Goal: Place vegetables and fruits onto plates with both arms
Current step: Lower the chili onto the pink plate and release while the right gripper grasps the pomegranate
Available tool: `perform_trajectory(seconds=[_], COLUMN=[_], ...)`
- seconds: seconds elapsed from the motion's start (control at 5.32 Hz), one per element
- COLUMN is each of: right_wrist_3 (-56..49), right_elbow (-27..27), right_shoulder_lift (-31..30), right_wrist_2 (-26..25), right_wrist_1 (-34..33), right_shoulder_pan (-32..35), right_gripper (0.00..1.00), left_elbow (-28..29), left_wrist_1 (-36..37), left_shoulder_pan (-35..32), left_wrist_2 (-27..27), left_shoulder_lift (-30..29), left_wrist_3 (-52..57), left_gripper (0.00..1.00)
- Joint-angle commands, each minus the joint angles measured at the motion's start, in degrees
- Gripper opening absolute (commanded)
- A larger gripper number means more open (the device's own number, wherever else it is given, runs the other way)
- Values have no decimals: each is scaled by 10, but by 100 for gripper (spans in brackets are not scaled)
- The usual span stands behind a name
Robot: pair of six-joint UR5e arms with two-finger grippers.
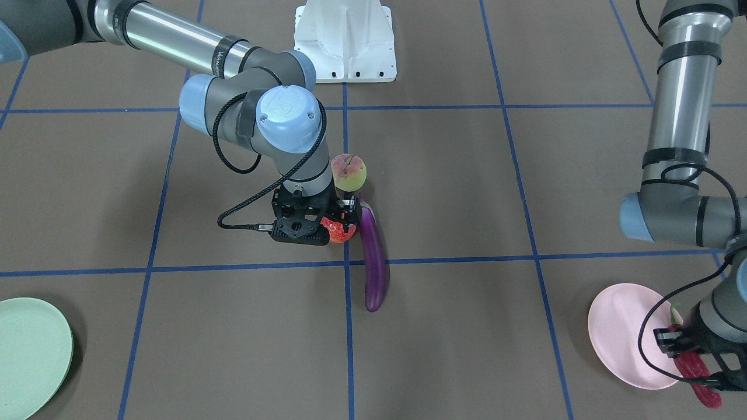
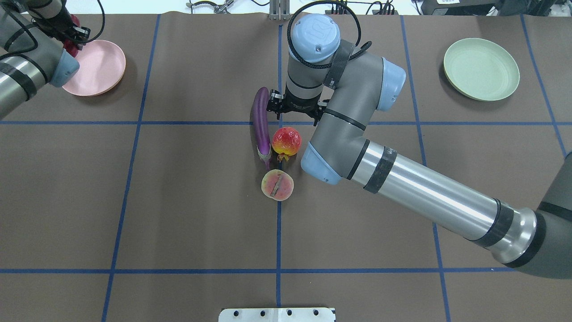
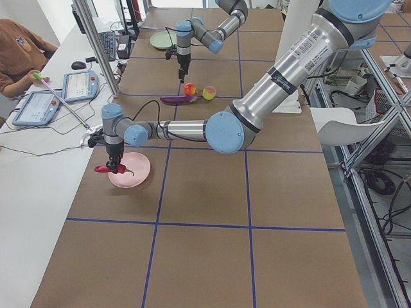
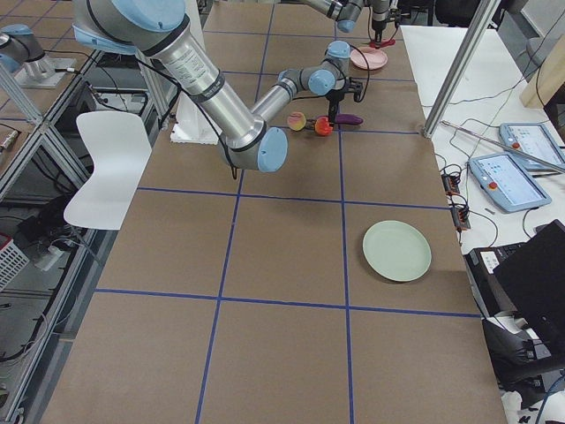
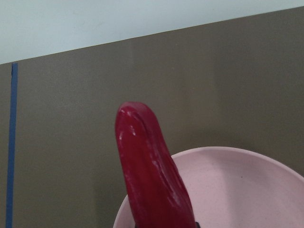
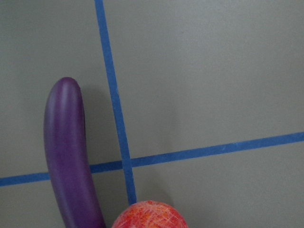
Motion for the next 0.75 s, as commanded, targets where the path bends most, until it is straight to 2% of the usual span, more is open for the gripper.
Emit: perform_trajectory(seconds=[0.0,0.38,0.56], right_wrist_3=[0,-1,-1], right_elbow=[-9,-24,-27], right_shoulder_lift=[0,0,-1], right_wrist_2=[-8,-14,-14], right_wrist_1=[6,31,31], right_shoulder_pan=[-12,-23,-28], right_gripper=[99,99,99], left_elbow=[1,1,1], left_wrist_1=[0,-6,-9], left_shoulder_pan=[1,-1,-1], left_wrist_2=[4,3,3], left_shoulder_lift=[-1,-1,-1], left_wrist_3=[1,0,-2], left_gripper=[34,100,100])
